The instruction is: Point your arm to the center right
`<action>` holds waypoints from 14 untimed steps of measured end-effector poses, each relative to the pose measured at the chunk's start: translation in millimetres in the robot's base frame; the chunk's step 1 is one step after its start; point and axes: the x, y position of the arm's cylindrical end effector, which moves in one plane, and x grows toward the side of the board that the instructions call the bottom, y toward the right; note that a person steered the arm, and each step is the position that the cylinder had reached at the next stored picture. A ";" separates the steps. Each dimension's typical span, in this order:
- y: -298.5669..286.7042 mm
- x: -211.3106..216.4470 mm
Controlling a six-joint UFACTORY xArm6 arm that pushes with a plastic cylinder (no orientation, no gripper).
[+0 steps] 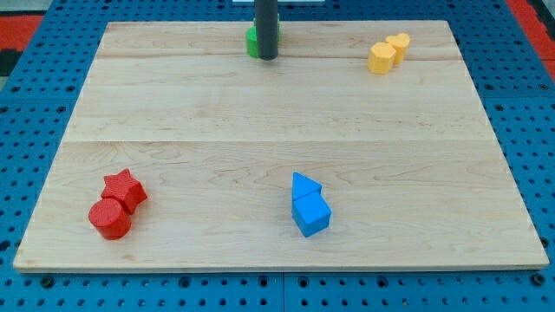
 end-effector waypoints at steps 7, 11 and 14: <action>112.6 129.4; 131.3 147.6; 162.7 154.0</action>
